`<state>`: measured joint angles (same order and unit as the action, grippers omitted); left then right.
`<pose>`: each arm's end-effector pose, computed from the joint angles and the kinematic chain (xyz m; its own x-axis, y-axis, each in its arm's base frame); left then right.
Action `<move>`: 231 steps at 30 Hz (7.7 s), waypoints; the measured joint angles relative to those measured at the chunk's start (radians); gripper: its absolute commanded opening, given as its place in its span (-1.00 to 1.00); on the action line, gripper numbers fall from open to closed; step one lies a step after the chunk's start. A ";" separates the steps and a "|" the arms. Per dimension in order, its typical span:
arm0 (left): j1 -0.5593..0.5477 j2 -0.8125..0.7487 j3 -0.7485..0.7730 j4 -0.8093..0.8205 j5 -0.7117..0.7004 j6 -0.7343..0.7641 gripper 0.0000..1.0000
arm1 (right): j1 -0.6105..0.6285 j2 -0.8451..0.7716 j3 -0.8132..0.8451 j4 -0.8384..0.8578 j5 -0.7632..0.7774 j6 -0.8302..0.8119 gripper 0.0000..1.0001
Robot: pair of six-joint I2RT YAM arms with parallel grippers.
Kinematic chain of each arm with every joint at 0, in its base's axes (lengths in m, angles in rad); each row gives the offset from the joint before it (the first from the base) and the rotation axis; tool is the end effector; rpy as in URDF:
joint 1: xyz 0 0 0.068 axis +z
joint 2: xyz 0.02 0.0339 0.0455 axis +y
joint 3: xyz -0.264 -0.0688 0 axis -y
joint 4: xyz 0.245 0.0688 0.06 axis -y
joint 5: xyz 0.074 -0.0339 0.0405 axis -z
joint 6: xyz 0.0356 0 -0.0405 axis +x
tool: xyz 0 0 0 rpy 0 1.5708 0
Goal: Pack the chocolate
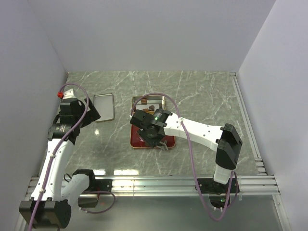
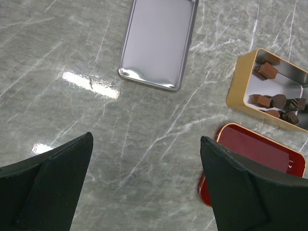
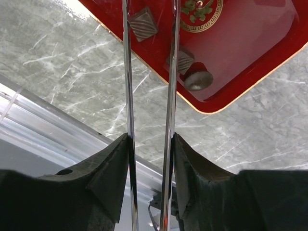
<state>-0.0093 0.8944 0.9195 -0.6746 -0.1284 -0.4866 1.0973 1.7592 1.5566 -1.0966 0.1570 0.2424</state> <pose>0.1852 0.0028 0.3194 -0.4912 -0.4592 -0.7402 -0.3648 0.8801 -0.3040 0.1649 0.3097 0.2771 -0.6328 -0.7152 -0.2966 -0.7293 0.6793 -0.0818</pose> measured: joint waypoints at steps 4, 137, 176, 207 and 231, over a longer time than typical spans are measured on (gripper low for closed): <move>0.000 0.000 0.000 0.004 0.000 0.000 0.99 | 0.000 0.000 0.000 -0.003 -0.001 0.003 -0.07; 0.001 0.092 0.012 0.065 0.029 -0.014 0.99 | -0.088 -0.183 -0.005 -0.130 -0.202 -0.031 -0.04; 0.001 0.088 0.012 0.069 0.026 -0.012 0.99 | -0.063 -0.100 -0.012 -0.092 -0.142 -0.024 -0.08; 0.002 0.043 0.010 0.068 0.026 -0.012 0.99 | -0.216 -0.053 0.213 -0.145 -0.013 -0.033 -0.39; 0.002 0.043 0.010 0.064 0.025 -0.012 0.99 | -0.366 0.112 0.375 -0.018 -0.027 -0.060 -0.05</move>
<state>-0.0078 0.9375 0.9291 -0.6102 -0.1032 -0.4988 0.7311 1.8713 1.9316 -1.1141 0.1295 0.1825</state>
